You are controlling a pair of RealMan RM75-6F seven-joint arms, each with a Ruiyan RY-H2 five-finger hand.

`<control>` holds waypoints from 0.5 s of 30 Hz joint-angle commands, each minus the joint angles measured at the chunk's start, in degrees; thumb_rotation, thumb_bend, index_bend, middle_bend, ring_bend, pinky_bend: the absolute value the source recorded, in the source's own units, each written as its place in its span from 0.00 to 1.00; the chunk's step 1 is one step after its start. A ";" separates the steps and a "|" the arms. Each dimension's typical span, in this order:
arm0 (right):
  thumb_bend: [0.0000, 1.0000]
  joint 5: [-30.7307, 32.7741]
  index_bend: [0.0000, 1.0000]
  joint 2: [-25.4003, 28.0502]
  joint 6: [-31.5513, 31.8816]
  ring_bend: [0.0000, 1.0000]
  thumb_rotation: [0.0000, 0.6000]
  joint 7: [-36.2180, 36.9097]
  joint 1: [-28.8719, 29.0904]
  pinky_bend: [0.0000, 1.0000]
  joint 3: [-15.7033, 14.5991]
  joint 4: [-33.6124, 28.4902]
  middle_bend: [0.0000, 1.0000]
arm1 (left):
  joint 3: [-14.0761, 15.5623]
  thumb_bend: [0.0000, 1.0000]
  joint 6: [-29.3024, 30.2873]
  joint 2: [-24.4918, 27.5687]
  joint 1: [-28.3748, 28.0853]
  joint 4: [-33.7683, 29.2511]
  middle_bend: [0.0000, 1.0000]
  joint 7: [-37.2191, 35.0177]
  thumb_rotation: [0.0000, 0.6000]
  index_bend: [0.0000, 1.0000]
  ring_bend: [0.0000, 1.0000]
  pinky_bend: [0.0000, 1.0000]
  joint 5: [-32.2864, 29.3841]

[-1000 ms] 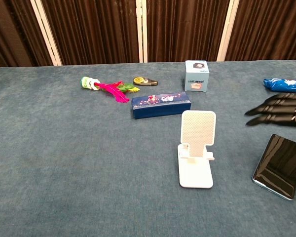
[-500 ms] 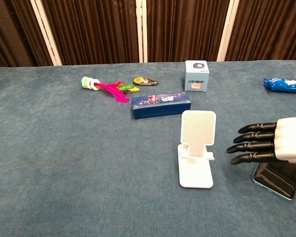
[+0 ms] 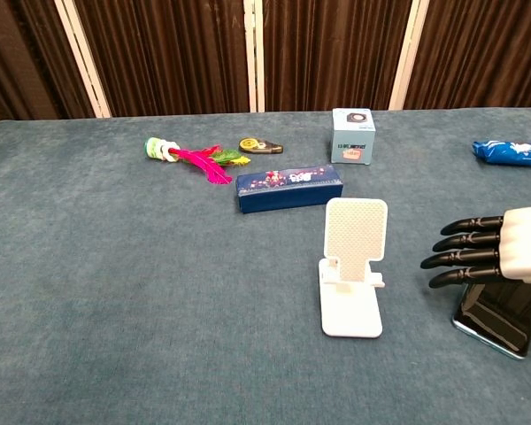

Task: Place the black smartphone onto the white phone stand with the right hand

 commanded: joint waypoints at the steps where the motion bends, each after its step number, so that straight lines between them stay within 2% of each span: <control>1: 0.00 0.69 0.07 -0.70 0.36 0.00 1.00 0.56 0.08 0.00 -0.82 1.56 0.06 | 0.05 0.00 0.03 -0.12 -0.02 -0.01 0.00 0.20 1.00 0.00 0.00 0.00 -0.06; 9: 0.00 2.20 0.11 -2.99 0.89 0.01 1.00 3.79 0.03 0.00 -2.65 6.79 0.11 | 0.12 0.00 -0.09 -0.42 -0.23 0.18 0.00 0.71 1.00 0.00 0.00 0.00 -0.12; 15: 0.01 2.12 0.22 -4.66 2.53 0.10 1.00 6.23 0.06 0.06 -3.98 10.21 0.23 | 0.23 0.00 -0.19 -0.55 -0.33 0.24 0.00 0.87 1.00 0.00 0.00 0.00 -0.07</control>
